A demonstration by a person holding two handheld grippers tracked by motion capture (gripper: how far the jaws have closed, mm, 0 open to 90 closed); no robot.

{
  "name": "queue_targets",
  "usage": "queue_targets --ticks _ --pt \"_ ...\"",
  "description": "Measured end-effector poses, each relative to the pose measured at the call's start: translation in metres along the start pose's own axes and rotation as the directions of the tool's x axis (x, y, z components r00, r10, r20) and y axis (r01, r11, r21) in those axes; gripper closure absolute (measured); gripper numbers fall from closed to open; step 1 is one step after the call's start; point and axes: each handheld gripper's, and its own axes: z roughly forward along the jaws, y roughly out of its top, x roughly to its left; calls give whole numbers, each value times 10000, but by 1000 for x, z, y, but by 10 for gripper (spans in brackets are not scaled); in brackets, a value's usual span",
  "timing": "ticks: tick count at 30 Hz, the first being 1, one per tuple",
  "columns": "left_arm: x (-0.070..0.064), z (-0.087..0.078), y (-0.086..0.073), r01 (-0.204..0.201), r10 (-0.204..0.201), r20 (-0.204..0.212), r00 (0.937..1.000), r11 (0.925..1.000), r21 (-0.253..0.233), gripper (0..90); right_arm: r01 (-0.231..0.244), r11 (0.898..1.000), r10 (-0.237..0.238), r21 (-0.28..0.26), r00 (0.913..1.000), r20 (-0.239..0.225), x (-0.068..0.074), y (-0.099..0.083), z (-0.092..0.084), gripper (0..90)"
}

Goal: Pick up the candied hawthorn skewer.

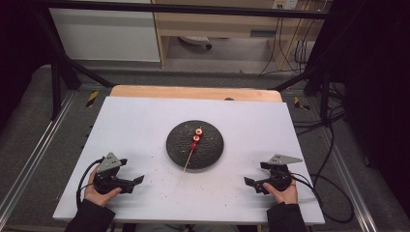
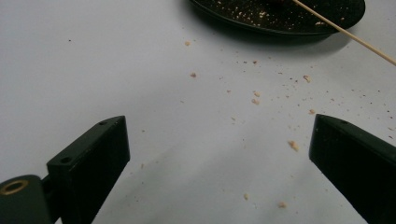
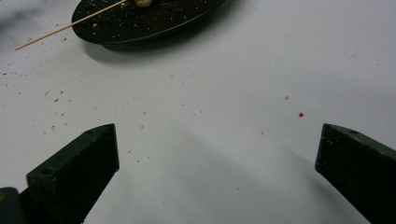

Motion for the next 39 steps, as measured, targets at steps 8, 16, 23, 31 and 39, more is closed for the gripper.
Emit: queue_targets --ticks 8,16,23,31,39 --pt "-4 2 3 -65 65 -2 10000 10000 47 49 -58 9999 57 -84 10000 -43 1 1 -1 7" --pt "-9 6 7 -59 59 22 10000 9999 100 52 -93 9999 93 -98 10000 -16 1 1 -1 7" --pt "-15 10 12 -116 116 20 9999 9998 151 52 -67 9999 68 -88 10000 32 1 1 -1 7" --pt "-24 16 23 -72 72 -6 10000 9998 210 52 -81 10000 81 -6 10000 49 1 1 0 7" --pt "-32 22 34 -127 131 -97 9999 9993 365 53 -74 10000 74 4 9999 72 1 1 0 6"
